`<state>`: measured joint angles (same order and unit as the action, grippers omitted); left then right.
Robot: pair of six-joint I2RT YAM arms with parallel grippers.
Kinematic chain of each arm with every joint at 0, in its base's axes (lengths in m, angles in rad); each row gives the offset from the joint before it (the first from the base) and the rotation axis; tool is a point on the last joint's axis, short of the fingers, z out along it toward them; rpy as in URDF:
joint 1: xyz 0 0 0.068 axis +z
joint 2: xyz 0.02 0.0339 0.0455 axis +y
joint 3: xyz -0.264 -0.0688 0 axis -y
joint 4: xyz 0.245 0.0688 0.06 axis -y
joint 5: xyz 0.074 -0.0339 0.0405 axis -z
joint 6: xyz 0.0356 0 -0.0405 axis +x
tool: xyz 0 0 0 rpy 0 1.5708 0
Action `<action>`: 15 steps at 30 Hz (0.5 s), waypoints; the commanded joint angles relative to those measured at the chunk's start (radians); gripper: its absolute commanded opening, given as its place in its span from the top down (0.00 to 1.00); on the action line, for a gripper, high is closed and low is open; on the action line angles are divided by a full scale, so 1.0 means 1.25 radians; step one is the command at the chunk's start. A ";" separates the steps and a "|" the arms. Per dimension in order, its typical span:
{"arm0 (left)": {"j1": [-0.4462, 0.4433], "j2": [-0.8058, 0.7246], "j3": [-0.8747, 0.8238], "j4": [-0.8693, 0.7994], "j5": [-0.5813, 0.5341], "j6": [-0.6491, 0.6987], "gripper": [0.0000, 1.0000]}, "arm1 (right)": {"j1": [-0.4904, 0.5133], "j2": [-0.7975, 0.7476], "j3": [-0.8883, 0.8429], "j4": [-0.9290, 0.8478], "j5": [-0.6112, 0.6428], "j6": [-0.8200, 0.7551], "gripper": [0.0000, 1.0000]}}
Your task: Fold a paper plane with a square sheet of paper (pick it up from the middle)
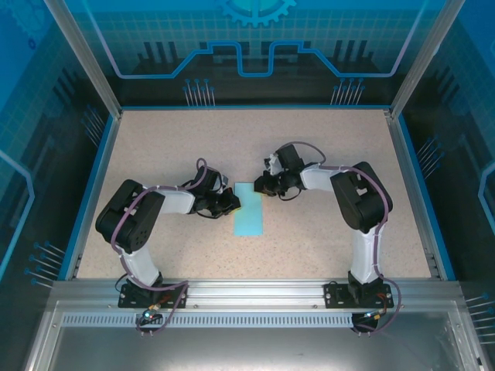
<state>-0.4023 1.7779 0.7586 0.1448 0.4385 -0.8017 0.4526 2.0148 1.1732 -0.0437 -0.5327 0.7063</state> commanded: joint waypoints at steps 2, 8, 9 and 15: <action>-0.006 0.028 -0.022 -0.082 -0.048 0.029 0.94 | -0.020 0.031 0.039 -0.008 -0.023 0.000 0.88; -0.005 0.028 -0.023 -0.081 -0.047 0.029 0.94 | -0.016 0.077 0.058 -0.051 0.014 -0.012 0.88; -0.006 0.028 -0.024 -0.081 -0.047 0.028 0.94 | -0.014 0.079 0.063 -0.060 0.022 -0.016 0.88; -0.006 0.022 -0.024 -0.086 -0.051 0.030 0.94 | -0.014 0.060 0.096 -0.095 0.041 -0.016 0.88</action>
<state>-0.4023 1.7775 0.7586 0.1444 0.4385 -0.7856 0.4332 2.0907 1.2575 -0.1047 -0.4980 0.7013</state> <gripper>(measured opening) 0.058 0.117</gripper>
